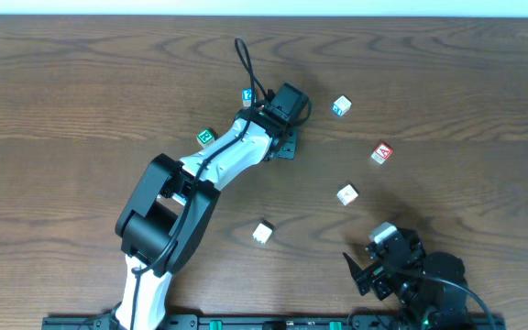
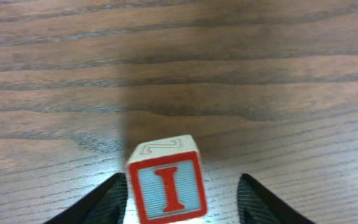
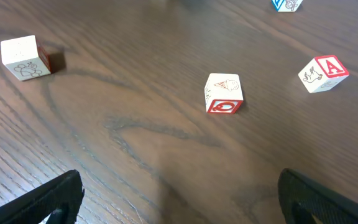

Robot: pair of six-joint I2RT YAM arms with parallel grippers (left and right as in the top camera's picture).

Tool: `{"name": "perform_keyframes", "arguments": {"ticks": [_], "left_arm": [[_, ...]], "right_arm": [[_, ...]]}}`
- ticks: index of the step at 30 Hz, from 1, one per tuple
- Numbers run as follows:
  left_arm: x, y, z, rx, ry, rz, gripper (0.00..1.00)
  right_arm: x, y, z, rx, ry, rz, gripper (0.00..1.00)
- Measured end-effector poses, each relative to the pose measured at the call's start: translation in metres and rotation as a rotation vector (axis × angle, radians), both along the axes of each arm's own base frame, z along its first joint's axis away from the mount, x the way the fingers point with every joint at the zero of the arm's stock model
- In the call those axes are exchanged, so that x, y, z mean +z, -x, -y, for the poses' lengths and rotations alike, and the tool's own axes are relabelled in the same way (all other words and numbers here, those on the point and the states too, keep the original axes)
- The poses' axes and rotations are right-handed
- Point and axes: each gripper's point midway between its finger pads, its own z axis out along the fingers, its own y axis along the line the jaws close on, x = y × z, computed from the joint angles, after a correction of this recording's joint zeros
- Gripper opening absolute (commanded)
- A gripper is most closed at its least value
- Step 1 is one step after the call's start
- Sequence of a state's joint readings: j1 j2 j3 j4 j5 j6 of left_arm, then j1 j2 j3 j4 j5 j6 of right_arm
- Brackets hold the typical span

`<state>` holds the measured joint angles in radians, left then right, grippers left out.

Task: Spell out Ai2
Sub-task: 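Open the left gripper and move it to the blue '2' block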

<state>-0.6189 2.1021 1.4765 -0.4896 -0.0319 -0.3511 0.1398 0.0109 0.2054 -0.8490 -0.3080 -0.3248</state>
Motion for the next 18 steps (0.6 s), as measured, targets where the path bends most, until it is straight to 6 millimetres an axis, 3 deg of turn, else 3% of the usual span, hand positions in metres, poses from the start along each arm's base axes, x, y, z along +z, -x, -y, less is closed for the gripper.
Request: {"name": "perform_keyframes", "arguments": {"ticks": [6, 8, 15, 18], "left_arm": [[0.004, -0.003, -0.007, -0.006, -0.046, 0.015, 0.65], [0.016, -0.010, -0.004, -0.015, -0.052, 0.035, 0.65], [0.088, -0.052, 0.013, -0.036, -0.036, 0.198, 0.68], [0.104, -0.060, 0.015, -0.041, -0.036, 0.239, 0.70]], "right_arm": [[0.000, 0.000, 0.000, 0.000, 0.000, 0.000, 0.99], [0.000, 0.000, 0.000, 0.000, 0.000, 0.000, 0.99], [0.000, 0.000, 0.000, 0.000, 0.000, 0.000, 0.99], [0.000, 0.000, 0.000, 0.000, 0.000, 0.000, 0.99]]}}
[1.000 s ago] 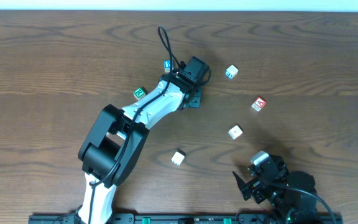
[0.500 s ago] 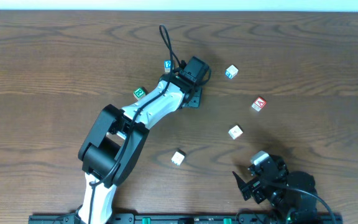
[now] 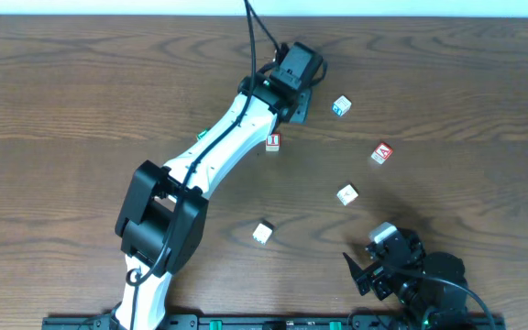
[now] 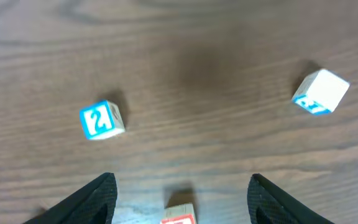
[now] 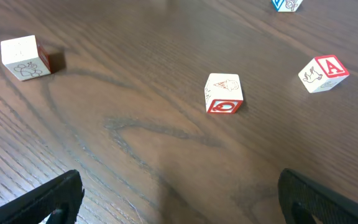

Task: Spell out Ai2
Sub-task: 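Open the left gripper and move it to the blue '2' block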

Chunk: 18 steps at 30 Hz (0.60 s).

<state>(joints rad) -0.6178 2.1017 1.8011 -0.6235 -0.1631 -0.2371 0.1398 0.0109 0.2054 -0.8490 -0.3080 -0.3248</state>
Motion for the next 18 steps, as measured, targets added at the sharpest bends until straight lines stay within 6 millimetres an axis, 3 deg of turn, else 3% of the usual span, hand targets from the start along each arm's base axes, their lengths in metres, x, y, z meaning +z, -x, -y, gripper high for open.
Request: {"name": "perform_keyframes", "arguments": {"ticks": [6, 11, 18], "left_arm": [[0.001, -0.001, -0.005, 0.008, -0.025, 0.007, 0.69], [0.007, -0.013, -0.015, 0.063, -0.035, 0.054, 0.72], [0.013, -0.049, -0.060, 0.226, 0.035, 0.093, 0.69]], "right_arm": [[0.000, 0.000, 0.000, 0.000, 0.000, 0.000, 0.99], [0.000, 0.000, 0.000, 0.000, 0.000, 0.000, 0.99], [0.000, 0.000, 0.000, 0.000, 0.000, 0.000, 0.99]]}}
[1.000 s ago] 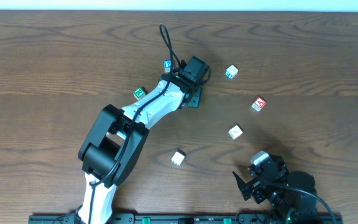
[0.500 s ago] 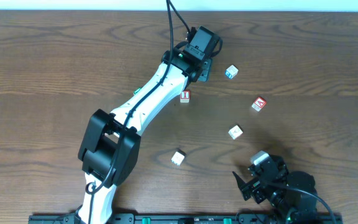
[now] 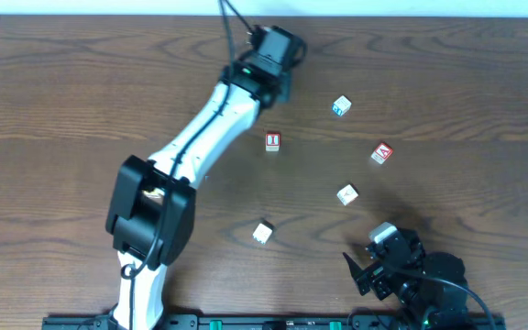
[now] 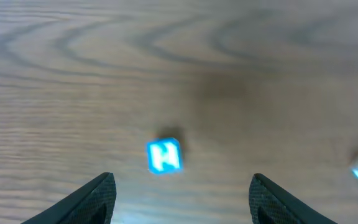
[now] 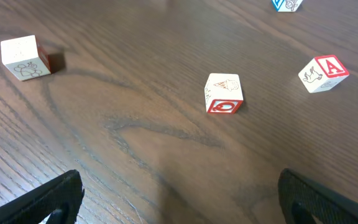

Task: Spell out Ai2
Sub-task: 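Open the left gripper and move it to the blue '2' block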

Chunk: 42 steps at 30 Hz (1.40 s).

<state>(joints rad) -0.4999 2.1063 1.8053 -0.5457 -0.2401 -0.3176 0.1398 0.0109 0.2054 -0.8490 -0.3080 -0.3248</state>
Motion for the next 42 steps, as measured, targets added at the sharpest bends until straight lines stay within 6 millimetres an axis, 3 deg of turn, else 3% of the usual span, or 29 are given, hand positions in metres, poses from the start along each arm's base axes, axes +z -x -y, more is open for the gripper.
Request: {"name": "perform_keyframes", "arguments": {"ticks": [6, 12, 17, 40, 42], "left_arm": [[-0.020, -0.024, -0.024, 0.067, 0.059, -0.008, 0.73], [-0.062, -0.020, -0.008, 0.037, 0.090, -0.089, 0.73], [-0.085, -0.011, 0.000, 0.025, 0.071, -0.138, 0.73], [-0.106, -0.005, -0.014, 0.177, 0.071, -0.175, 0.71], [-0.106, -0.006, -0.015, 0.183, 0.077, -0.176, 0.67]], "right_arm": [[0.000, 0.000, 0.000, 0.000, 0.000, 0.000, 0.99], [0.000, 0.000, 0.000, 0.000, 0.000, 0.000, 0.99], [0.000, 0.000, 0.000, 0.000, 0.000, 0.000, 0.99], [0.000, 0.000, 0.000, 0.000, 0.000, 0.000, 0.99], [0.000, 0.000, 0.000, 0.000, 0.000, 0.000, 0.99]]}}
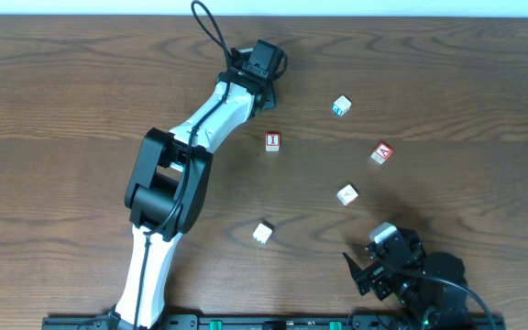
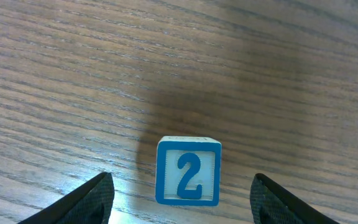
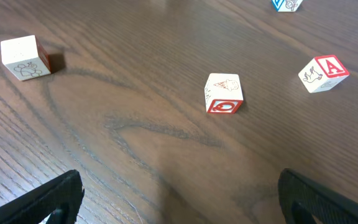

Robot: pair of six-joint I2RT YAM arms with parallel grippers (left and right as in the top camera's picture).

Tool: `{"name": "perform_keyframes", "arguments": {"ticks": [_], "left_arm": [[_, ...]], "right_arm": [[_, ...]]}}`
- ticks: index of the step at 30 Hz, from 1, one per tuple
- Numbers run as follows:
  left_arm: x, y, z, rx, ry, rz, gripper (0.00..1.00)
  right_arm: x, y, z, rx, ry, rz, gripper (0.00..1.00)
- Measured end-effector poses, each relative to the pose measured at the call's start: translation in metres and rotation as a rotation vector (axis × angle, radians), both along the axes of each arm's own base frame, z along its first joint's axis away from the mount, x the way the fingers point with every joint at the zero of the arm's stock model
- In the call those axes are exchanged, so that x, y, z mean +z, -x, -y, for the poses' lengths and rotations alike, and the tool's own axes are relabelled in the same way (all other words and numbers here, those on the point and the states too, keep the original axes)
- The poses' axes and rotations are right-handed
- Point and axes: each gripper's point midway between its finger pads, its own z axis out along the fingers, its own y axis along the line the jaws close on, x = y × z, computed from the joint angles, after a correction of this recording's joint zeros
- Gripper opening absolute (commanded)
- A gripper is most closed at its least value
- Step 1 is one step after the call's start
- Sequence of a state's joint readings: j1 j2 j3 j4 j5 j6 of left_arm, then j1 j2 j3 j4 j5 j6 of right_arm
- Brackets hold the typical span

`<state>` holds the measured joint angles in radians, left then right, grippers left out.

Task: Spell out Ai2
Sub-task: 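Open the left gripper and move it to the blue '2' block, then grasp the blue '2' block with the left gripper and lift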

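Observation:
The blue-framed "2" block [image 2: 188,171] lies on the table between the fingers of my left gripper [image 2: 182,208], which is open and low around it. The overhead view hides this block under the left arm. The red "I" block [image 1: 272,141] lies near the table's middle, and the red "A" block [image 1: 380,152] sits right of it, also seen as the "A" block [image 3: 324,73]. My right gripper [image 3: 182,199] is open and empty near the front edge, the right gripper [image 1: 365,270] low in the overhead view.
A blue-marked block [image 1: 341,106] lies at the back right. A block with a red picture [image 3: 224,93] is in front of the "A". A plain white block [image 1: 262,233] lies toward the front. The left arm [image 1: 218,105] stretches diagonally across the table.
My left gripper was high, with a small blurred blue block ahead of it. It is now low, with the "2" block between its open fingers. The right arm has not moved.
My left gripper was low around the "I" block at the table's middle. It then stood higher and farther back, open, with the "I" block left on the table. After that it was over the blue block, and it now brackets the "2".

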<state>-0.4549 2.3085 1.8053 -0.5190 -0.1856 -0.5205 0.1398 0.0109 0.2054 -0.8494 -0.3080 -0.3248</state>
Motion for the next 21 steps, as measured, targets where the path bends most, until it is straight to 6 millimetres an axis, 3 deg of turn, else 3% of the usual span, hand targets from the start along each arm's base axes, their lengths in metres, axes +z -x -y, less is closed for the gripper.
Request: {"name": "perform_keyframes", "arguments": {"ticks": [7, 17, 21], "left_arm": [[0.000, -0.001, -0.001, 0.005, 0.017, -0.002, 0.49], [-0.001, -0.001, 0.000, 0.000, 0.022, -0.005, 0.54], [-0.010, 0.000, 0.000, -0.001, 0.017, -0.022, 0.54]], "right_arm": [[0.000, 0.000, 0.000, 0.000, 0.000, 0.000, 0.99], [0.000, 0.000, 0.000, 0.000, 0.000, 0.000, 0.99], [0.000, 0.000, 0.000, 0.000, 0.000, 0.000, 0.99]]}}
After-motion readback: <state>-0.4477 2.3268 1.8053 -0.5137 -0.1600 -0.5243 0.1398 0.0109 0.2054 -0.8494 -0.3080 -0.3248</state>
